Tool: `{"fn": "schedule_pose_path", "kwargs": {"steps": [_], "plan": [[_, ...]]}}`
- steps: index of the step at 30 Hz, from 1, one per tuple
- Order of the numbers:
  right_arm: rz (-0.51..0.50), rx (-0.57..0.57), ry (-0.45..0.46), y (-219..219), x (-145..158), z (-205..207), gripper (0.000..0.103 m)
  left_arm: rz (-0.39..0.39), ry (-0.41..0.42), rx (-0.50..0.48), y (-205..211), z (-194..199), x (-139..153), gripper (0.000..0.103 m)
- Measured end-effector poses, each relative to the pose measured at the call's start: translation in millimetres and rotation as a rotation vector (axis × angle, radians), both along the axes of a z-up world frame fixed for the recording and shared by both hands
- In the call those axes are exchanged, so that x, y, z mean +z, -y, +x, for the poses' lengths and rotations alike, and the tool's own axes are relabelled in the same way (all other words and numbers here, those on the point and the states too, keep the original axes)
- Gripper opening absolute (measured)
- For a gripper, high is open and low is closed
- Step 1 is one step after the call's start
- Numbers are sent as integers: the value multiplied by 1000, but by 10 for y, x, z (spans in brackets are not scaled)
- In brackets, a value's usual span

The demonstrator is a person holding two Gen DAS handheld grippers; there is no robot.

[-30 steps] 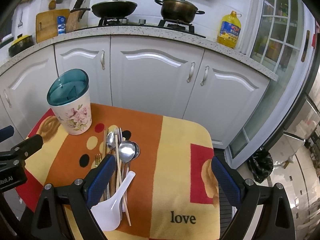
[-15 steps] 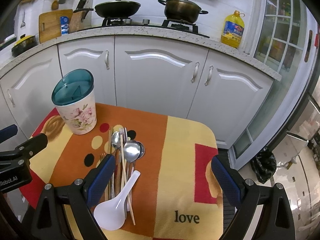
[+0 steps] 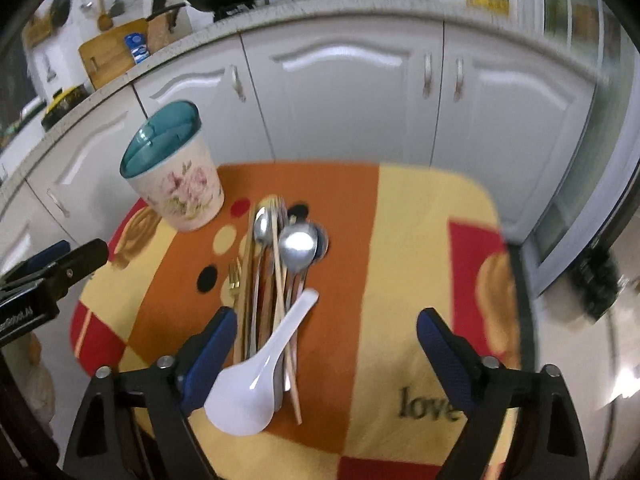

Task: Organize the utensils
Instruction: 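Move both tools toward the row of utensils beside the holder, then close the left tool on one wooden chopstick while the right tool grasps the other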

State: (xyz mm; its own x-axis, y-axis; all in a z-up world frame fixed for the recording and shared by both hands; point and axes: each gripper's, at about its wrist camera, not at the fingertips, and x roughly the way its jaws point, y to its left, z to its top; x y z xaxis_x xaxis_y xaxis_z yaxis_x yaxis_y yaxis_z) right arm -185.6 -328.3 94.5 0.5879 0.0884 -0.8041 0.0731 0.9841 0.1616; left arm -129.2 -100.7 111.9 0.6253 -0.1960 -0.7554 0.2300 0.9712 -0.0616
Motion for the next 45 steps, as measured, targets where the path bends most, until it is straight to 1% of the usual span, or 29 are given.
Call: {"fn": "schedule_pose_path", "kwargs": {"steps": [1, 2, 3, 4, 5, 6, 8, 11, 13, 14, 17, 18, 19, 21, 23, 27, 30, 31, 35, 41, 42, 43, 44, 45], "plan": [[43, 4, -18, 30, -79, 22, 76, 0, -12, -8, 6, 23, -36, 96], [70, 9, -27, 50, -124, 34, 72, -1, -25, -13, 13, 47, -77, 94], [115, 19, -39, 68, -201, 63, 71, -4, -42, -18, 18, 74, -118, 90], [139, 24, -48, 71, -250, 85, 67, -11, -67, -25, 23, 106, -168, 83], [152, 29, -55, 62, -285, 101, 63, -19, -89, -30, 27, 127, -208, 81], [161, 38, -64, 49, -334, 136, 62, -30, -114, -32, 29, 156, -248, 80], [152, 48, -68, 25, -370, 191, 57, -53, -153, -25, 23, 213, -324, 80], [158, 72, -59, 2, -359, 296, 49, -64, -174, -21, 59, 283, -351, 79], [156, 89, -57, -14, -356, 371, 47, -76, -182, -35, 118, 335, -342, 71], [149, 99, -57, -39, -366, 423, 43, -79, -191, -41, 157, 367, -351, 70], [165, 123, -68, -68, -414, 547, 39, -84, -228, -59, 290, 470, -400, 67], [172, 143, -71, -103, -437, 605, 39, -77, -232, -59, 331, 500, -417, 65], [169, 153, -73, -116, -448, 639, 37, -67, -237, -63, 381, 541, -436, 57], [149, 178, -82, -178, -486, 763, 32, -58, -258, -73, 452, 617, -467, 51], [158, 192, -93, -203, -524, 868, 27, -62, -273, -68, 483, 680, -488, 51], [147, 222, -112, -261, -587, 1072, 21, -61, -290, -58, 505, 765, -508, 51], [155, 241, -111, -288, -619, 1193, 11, -62, -312, -64, 556, 812, -520, 51], [150, 242, -115, -271, -624, 1216, 6, -58, -320, -66, 585, 836, -532, 51], [180, 223, -102, -125, -604, 1177, 4, -40, -336, -82, 722, 917, -609, 51], [289, 142, -65, 268, -544, 1036, 4, -10, -359, -110, 940, 1018, -746, 51], [296, 136, -62, 297, -534, 1024, 4, -4, -360, -115, 977, 1034, -763, 44], [306, 130, -54, 331, -519, 1010, 4, -2, -364, -119, 996, 1046, -777, 30], [318, 127, -48, 353, -508, 1001, 4, 2, -375, -126, 1024, 1069, -804, 23], [326, 126, -42, 368, -495, 992, 4, -4, -387, -131, 1038, 1093, -834, 14]]}}
